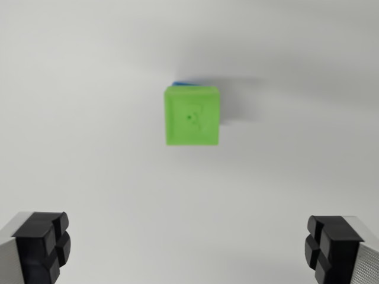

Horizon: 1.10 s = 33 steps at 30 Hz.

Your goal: Stack cube

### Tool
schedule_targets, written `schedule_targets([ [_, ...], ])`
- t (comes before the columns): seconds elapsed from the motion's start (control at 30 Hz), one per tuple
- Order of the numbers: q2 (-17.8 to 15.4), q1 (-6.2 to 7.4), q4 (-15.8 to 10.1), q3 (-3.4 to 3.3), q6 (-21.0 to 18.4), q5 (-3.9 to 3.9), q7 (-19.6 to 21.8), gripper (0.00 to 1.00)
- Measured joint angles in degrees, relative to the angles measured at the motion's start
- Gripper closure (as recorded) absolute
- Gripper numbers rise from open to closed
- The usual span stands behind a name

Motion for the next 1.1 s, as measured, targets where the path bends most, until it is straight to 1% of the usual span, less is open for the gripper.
schedule_targets([
  [0.4,-1.1,0.00,3.8,0.02,-4.9,0.05,0.0,0.00],
  [0.67,-1.3,0.00,5.7,0.05,-7.0,0.06,0.0,0.00],
  [0.8,-1.4,0.00,6.2,0.05,-7.6,0.06,0.0,0.00],
  [1.1,-1.3,0.00,6.3,0.05,-7.8,0.06,0.0,0.00],
])
